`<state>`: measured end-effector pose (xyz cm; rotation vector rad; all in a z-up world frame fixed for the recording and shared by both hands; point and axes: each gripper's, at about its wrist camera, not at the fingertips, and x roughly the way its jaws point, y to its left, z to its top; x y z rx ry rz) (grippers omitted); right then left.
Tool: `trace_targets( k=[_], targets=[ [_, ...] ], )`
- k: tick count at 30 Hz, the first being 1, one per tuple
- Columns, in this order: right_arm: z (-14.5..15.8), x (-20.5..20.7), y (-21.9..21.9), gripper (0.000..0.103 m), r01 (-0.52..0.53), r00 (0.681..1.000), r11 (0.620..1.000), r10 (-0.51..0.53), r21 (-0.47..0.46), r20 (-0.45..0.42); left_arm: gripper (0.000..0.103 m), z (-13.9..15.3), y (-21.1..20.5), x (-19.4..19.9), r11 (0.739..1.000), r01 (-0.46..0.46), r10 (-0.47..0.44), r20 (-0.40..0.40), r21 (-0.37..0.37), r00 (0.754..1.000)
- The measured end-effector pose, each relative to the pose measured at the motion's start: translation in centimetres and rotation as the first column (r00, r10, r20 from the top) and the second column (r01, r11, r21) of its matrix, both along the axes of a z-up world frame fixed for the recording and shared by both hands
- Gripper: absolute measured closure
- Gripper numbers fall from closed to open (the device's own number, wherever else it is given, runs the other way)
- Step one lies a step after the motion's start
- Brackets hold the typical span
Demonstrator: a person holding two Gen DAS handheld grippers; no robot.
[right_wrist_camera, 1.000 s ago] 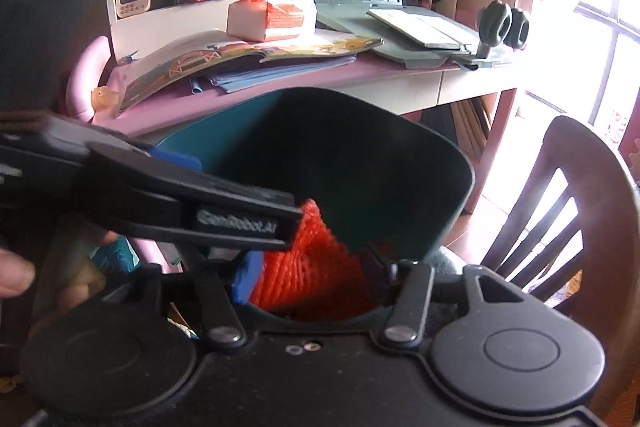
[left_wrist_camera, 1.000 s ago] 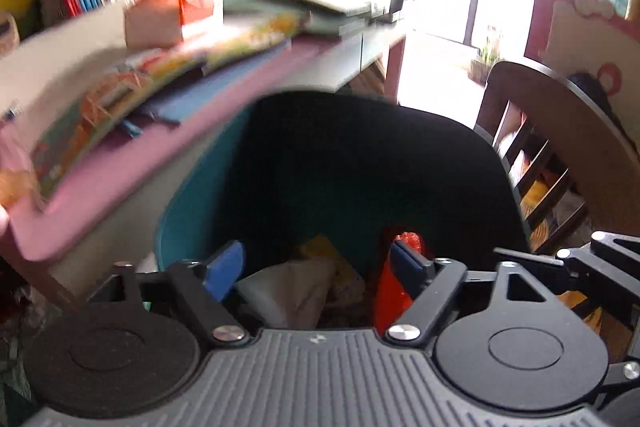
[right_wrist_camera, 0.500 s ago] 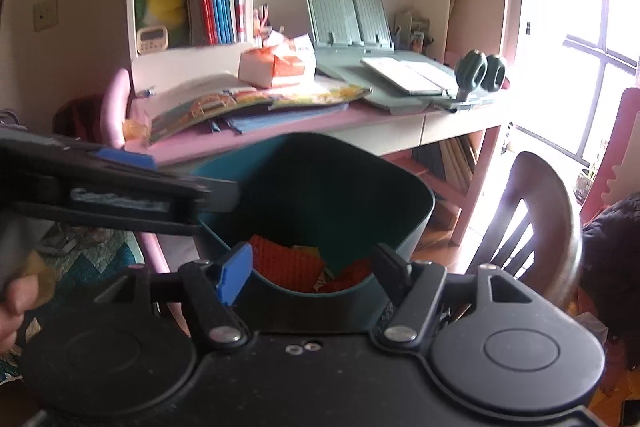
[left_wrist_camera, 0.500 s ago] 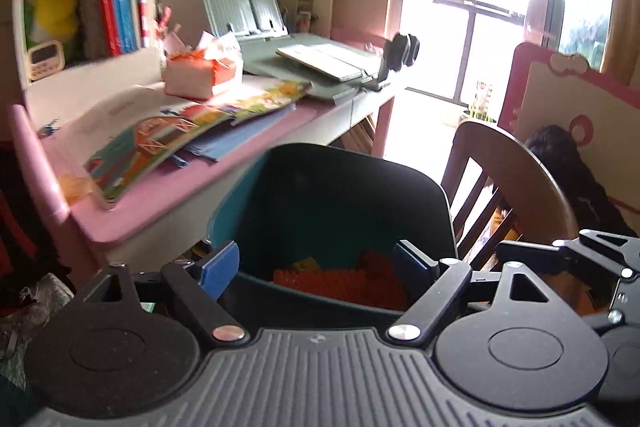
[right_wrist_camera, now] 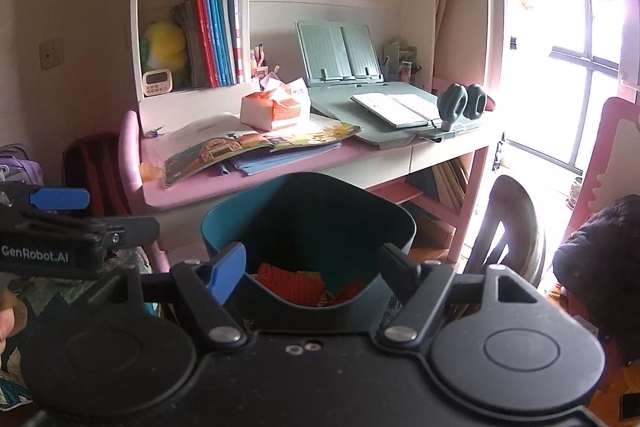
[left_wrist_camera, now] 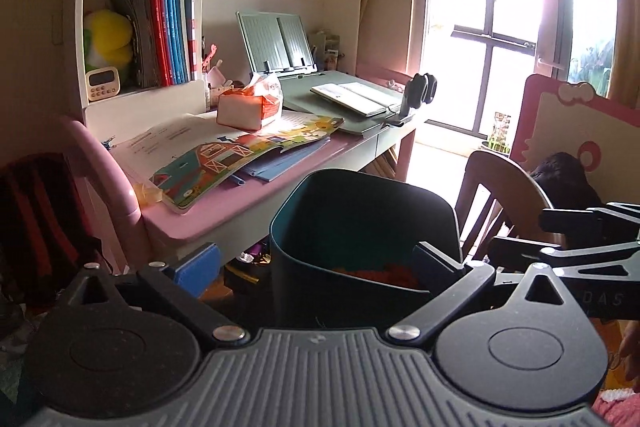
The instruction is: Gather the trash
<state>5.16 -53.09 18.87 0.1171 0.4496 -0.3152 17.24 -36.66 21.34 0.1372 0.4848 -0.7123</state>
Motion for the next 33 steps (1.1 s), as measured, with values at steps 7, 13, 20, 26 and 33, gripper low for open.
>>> trace_targets(
  k=[7, 13, 20, 26, 33],
  targets=[
    [0.8, -1.3, 1.1, 0.028, -0.017, 0.999, 1.000, 0.017, 0.019, 0.034, 0.000, 0.5, 0.7, -1.4, 1.000, 0.009, -0.009, 0.008, -0.006, 1.000],
    [1.5, -1.9, 1.9, 0.028, -0.032, 0.999, 0.999, 0.032, 0.017, 0.043, 0.000, 1.0, 1.6, -2.2, 1.000, -0.002, 0.002, 0.025, -0.015, 1.000],
    [1.9, -2.3, 2.9, 0.027, -0.053, 0.997, 0.999, 0.053, 0.003, 0.051, 0.000, 1.6, 2.5, -2.5, 0.999, -0.016, 0.017, 0.027, -0.032, 0.999],
    [2.1, -2.6, 3.1, 0.027, -0.046, 0.998, 0.999, 0.045, 0.003, 0.049, 0.000, 1.9, 2.7, -2.8, 0.999, -0.013, 0.014, 0.029, -0.034, 0.999],
    [2.5, -3.0, 2.8, 0.027, -0.041, 0.998, 0.999, 0.040, 0.036, 0.040, 0.000, 2.0, 2.6, -3.2, 1.000, -0.001, 0.001, 0.023, -0.017, 1.000]
  ],
)
